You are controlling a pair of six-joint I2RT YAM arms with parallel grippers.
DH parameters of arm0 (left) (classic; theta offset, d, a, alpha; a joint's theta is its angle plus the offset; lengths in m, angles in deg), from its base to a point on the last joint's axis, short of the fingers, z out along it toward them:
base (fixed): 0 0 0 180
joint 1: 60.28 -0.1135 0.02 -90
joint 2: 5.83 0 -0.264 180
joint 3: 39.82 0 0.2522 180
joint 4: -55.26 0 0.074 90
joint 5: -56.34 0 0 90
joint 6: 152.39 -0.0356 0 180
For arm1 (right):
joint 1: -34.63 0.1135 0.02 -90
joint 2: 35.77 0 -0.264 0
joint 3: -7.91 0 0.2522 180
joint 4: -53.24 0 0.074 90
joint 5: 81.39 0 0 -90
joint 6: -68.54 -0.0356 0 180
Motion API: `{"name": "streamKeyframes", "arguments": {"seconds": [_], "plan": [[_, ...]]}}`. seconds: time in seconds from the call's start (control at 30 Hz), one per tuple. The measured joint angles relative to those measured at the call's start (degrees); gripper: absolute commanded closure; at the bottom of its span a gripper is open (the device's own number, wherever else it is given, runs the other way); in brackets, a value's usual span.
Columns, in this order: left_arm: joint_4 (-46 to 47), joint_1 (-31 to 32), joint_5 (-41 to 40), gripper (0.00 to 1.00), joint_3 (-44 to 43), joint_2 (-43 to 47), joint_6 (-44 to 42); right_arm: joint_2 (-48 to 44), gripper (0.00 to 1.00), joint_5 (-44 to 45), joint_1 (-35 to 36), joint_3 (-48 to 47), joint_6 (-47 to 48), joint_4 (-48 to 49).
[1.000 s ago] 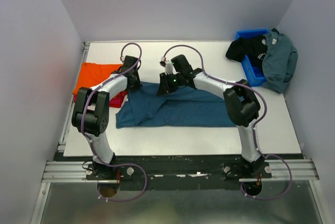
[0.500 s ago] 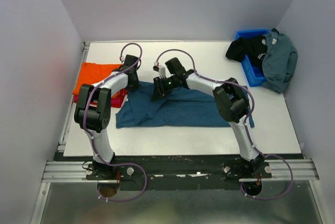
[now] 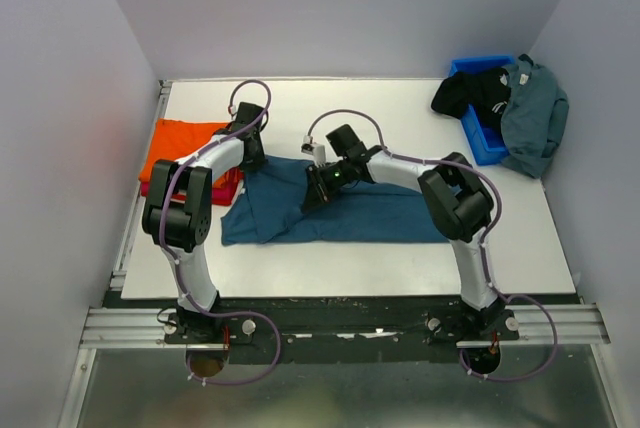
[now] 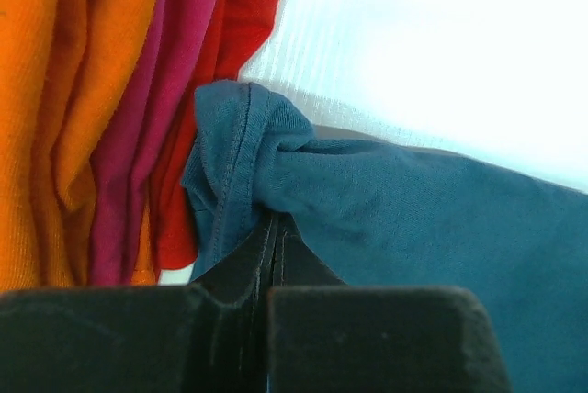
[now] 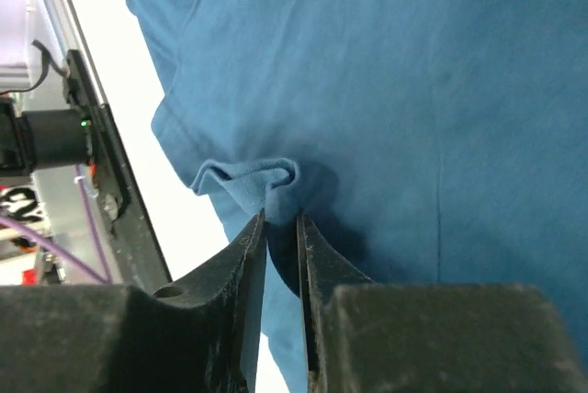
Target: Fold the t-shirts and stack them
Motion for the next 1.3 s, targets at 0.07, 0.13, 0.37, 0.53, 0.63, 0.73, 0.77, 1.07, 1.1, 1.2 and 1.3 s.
{"name": "streamKeyframes", "arguments": {"seconds": [0.07, 0.13, 0.37, 0.53, 0.63, 0.73, 0.77, 1.07, 1.1, 1.2, 1.3], "plan": [[0.0, 0.0, 0.0, 1.00, -0.1, 0.0, -0.1, -2.3, 0.76, 0.0, 0.0, 2.8, 0.2, 0.2], [0.0, -0.1, 0.0, 1.00, -0.1, -0.1, -0.2, -4.5, 0.71, 0.1, 0.0, 5.1, 0.3, 0.5], [-0.1, -0.2, 0.0, 1.00, -0.2, -0.5, -0.4, -10.8, 0.52, 4.3, 0.0, 12.5, 0.3, -0.2], [0.0, -0.2, 0.0, 1.00, -0.2, -0.7, -0.6, -11.0, 0.43, 10.0, 0.0, 12.9, 0.0, -5.2], [0.0, -0.2, 0.0, 1.00, -0.2, -0.8, -0.6, -11.9, 0.43, 12.2, 0.0, 13.4, -0.2, -7.0], [0.0, -0.2, 0.0, 1.00, -0.2, -0.8, -0.8, -14.1, 0.47, 14.4, 0.0, 13.3, -0.2, -9.3], [0.0, -0.2, 0.1, 1.00, -0.2, -0.7, -0.8, -14.8, 0.50, 14.9, 0.0, 13.1, -0.2, -9.9], [0.9, 0.5, 2.6, 0.93, 1.5, 4.3, -0.6, -17.8, 0.96, 19.3, 0.0, 9.6, -1.6, -11.0], [0.9, 0.8, 2.6, 0.85, 1.8, 5.8, -0.3, -18.1, 0.99, 20.7, 0.0, 9.7, -1.9, -10.9], [1.2, 1.5, 2.6, 0.80, 2.3, 8.7, 0.4, -20.4, 0.99, 25.5, 0.0, 11.6, -3.0, -10.6], [2.0, 2.5, 2.4, 0.99, 3.8, 11.1, 1.2, -25.3, 0.99, 31.4, -0.3, 16.3, -4.3, -10.0]]}}
